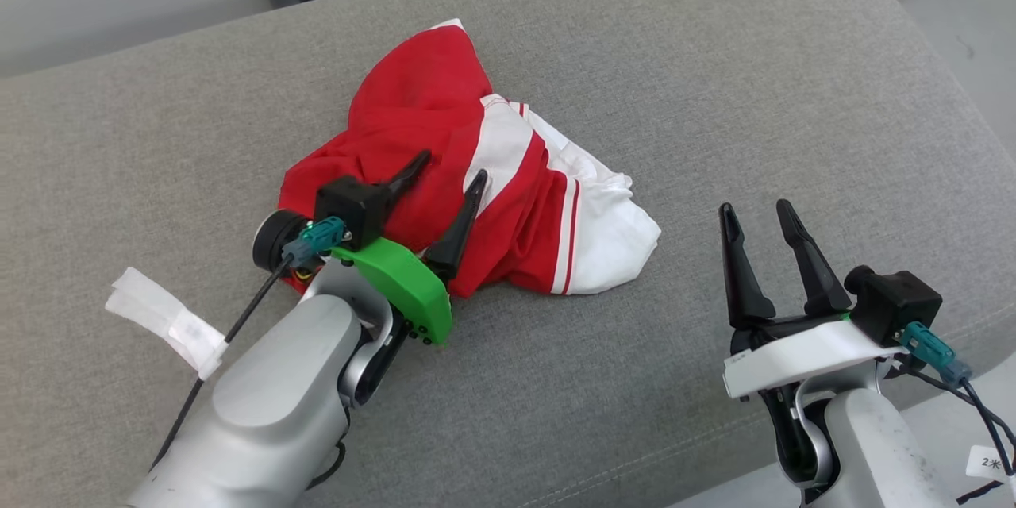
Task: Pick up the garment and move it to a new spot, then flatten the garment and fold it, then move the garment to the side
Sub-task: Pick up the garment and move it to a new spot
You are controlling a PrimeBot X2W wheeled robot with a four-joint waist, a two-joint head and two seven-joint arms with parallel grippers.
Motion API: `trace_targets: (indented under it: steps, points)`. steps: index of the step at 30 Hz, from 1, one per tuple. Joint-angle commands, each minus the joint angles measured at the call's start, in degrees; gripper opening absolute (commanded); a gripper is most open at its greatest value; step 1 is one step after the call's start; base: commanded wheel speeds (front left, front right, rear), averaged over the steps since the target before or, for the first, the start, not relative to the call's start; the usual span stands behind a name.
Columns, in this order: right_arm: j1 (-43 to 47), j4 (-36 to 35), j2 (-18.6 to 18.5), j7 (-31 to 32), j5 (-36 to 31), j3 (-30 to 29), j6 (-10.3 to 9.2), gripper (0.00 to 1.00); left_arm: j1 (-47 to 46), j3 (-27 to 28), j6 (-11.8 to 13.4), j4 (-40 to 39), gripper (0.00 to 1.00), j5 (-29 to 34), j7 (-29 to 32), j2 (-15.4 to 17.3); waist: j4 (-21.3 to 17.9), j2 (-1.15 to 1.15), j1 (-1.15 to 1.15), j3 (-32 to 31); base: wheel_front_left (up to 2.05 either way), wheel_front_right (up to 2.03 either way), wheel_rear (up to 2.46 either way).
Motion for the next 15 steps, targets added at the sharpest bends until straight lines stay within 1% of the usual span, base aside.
trace_targets:
  steps: [1, 7, 15]
  points:
    - [0.9, 0.2, -0.1, -0.2, -0.1, 0.0, -0.03, 1.0, -0.8, 0.9, 0.2, 0.1, 1.0, 0.6, -0.8, 0.2, 0.9, 0.0, 0.0, -1.5, 0.0, 0.0, 0.0]
    - [2.1, 0.1, -0.1, -0.2, -0.7, -0.4, -0.02, 1.0, 1.2, 5.3, 1.9, -2.3, 1.0, 1.2, -2.1, 1.6, 2.9, 0.0, 0.0, -4.4, 0.0, 0.0, 0.0]
    - [3.2, -0.8, -0.1, -0.2, -2.0, -1.1, -0.02, 1.0, 8.1, 16.1, 4.7, -10.3, 1.0, 5.6, -2.1, 5.2, 6.4, 0.0, 0.0, -6.9, 0.0, 0.0, 0.0]
